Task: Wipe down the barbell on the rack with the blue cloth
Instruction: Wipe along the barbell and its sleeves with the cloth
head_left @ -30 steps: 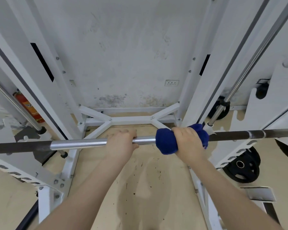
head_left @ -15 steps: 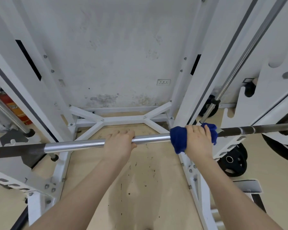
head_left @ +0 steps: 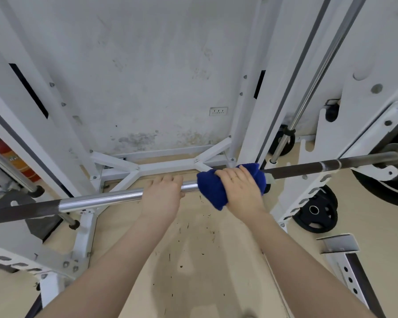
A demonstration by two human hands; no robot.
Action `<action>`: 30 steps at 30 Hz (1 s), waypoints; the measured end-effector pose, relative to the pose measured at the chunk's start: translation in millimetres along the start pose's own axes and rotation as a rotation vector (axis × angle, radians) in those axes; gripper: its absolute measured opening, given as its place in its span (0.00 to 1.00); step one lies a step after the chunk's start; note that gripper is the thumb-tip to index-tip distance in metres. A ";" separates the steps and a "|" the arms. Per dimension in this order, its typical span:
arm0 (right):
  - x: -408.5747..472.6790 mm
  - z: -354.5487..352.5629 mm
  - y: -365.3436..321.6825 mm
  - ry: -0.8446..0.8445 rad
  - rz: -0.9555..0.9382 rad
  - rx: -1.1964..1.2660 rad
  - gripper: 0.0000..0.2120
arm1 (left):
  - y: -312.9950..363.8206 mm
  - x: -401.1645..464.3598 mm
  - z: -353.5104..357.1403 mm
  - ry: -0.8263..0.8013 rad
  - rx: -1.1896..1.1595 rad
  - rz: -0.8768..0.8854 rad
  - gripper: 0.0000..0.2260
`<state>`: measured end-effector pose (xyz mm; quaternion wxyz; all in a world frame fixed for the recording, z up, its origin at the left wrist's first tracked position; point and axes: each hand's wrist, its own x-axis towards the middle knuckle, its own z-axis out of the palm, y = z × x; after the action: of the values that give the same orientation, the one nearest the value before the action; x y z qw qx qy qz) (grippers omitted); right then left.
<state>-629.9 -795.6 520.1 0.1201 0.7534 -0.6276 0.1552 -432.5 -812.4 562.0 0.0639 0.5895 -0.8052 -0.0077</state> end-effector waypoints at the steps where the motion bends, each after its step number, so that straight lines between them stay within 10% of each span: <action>1: -1.8 -3.0 11.0 -0.014 0.023 -0.003 0.29 | 0.6 -0.4 -0.6 0.010 0.006 0.001 0.09; 11: -8.5 -25.9 65.2 -0.199 0.287 -0.089 0.31 | 8.2 -4.6 0.5 0.029 -0.015 -0.094 0.07; 16: -17.7 -2.0 26.8 -0.015 0.074 -0.017 0.46 | 29.7 -3.9 -6.0 0.020 0.010 -0.158 0.15; 30: -15.8 -19.1 120.0 0.064 -0.197 -0.013 0.28 | 128.1 26.8 11.9 0.031 -0.127 0.069 0.20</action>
<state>-752.1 -796.1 530.0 0.1597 0.8054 -0.5472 0.1626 -563.3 -799.6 563.9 0.1137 0.5562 -0.8219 -0.0474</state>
